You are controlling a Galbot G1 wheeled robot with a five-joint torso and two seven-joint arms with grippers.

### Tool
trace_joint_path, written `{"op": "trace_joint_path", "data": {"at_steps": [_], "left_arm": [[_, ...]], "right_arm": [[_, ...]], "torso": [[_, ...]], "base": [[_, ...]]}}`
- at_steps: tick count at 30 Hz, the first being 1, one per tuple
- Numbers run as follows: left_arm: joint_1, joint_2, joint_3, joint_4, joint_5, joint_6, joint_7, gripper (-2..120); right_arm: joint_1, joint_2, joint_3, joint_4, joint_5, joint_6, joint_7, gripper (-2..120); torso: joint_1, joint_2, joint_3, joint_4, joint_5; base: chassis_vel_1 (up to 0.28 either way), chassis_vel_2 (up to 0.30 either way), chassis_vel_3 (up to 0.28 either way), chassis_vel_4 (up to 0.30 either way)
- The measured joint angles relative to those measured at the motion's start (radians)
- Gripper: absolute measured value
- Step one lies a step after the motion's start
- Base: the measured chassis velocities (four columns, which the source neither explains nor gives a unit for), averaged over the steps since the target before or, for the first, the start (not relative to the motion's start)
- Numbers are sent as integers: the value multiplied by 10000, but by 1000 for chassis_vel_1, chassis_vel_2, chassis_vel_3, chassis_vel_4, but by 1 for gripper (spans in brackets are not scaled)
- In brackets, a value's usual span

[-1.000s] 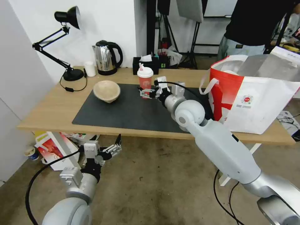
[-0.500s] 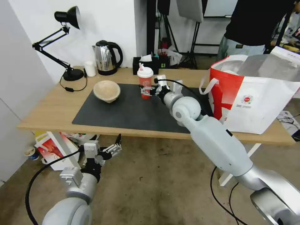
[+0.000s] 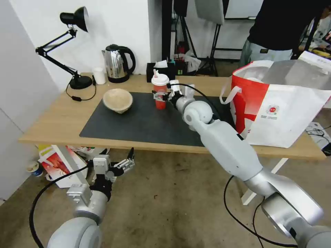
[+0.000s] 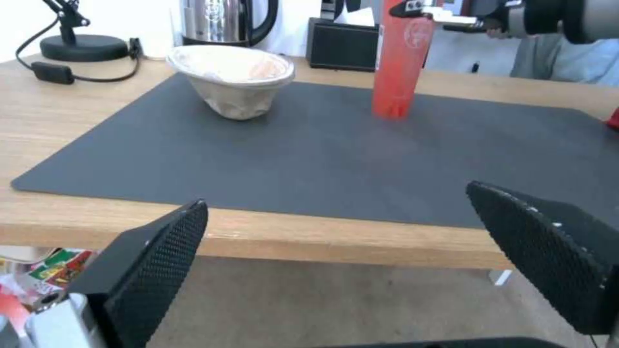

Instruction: Pick up the trash from the table and place it into the takeout bag.

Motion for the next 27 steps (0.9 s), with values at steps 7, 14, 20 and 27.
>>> {"op": "trace_joint_path", "data": {"at_steps": [7, 14, 20, 27], "left_arm": [[-17, 23, 0, 26, -13, -12, 0, 100], [-21, 50, 2, 34, -37, -31, 1, 100], [-31, 65, 1, 66, -48, -63, 2, 100], [-29, 82, -2, 99, -53, -131, 2, 100]], "right_arm": [[244, 290, 7, -639, -126, 107, -129, 100], [470, 510, 46, -1263, -247, 298, -353, 100], [590, 645, 83, -1656, -273, 429, -649, 98], [555, 702, 113, -1748, -275, 522, -888, 84]], "torso": [[0, 1, 0, -1, 0], [1, 2, 0, -1, 1], [1, 2, 0, -1, -1], [0, 2, 0, -1, 0]], "base": [[0, 0, 0, 0], [0, 0, 0, 0], [0, 0, 0, 0], [0, 0, 0, 0]]}}
